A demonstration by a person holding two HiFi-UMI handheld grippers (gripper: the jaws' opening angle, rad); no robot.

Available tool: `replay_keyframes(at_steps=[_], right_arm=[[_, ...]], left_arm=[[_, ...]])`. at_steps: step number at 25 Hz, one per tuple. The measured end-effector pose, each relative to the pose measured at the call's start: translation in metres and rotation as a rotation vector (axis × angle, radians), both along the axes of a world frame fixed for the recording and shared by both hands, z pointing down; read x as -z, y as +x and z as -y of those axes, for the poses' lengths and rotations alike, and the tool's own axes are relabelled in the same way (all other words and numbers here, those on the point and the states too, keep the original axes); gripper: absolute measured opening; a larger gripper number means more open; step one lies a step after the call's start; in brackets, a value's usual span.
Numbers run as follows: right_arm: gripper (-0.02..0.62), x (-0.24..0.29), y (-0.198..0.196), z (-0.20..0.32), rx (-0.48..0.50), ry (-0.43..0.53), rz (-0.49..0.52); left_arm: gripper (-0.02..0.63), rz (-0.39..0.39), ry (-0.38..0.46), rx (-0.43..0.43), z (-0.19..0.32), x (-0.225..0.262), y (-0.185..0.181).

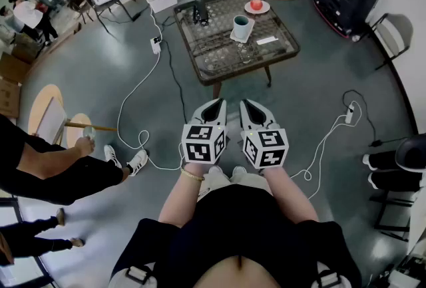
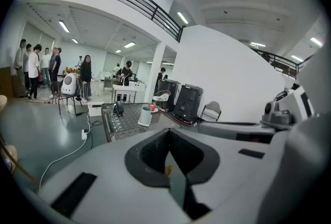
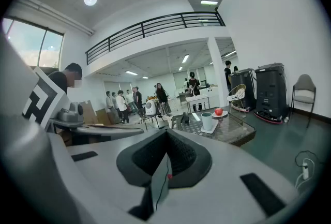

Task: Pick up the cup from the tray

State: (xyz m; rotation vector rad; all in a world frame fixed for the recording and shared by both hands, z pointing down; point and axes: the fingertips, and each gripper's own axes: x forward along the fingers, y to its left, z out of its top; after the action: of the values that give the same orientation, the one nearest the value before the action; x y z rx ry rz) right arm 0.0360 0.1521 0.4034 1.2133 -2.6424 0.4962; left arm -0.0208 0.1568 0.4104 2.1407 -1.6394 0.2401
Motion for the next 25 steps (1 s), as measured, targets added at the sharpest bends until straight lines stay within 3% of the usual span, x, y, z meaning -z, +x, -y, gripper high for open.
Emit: replay_keyframes(at_steps=[15, 25], right_arm=[[0.009, -0.002, -0.015, 0.001, 0.013, 0.001, -0.011], [0.009, -0.005, -0.033, 0.003, -0.025, -0.013, 0.04]], left_arm=[[0.008, 0.021, 0.009, -0.026, 0.002, 0.0, -0.007], [0.008, 0.02, 0.01, -0.052, 0.004, -0.003, -0.031]])
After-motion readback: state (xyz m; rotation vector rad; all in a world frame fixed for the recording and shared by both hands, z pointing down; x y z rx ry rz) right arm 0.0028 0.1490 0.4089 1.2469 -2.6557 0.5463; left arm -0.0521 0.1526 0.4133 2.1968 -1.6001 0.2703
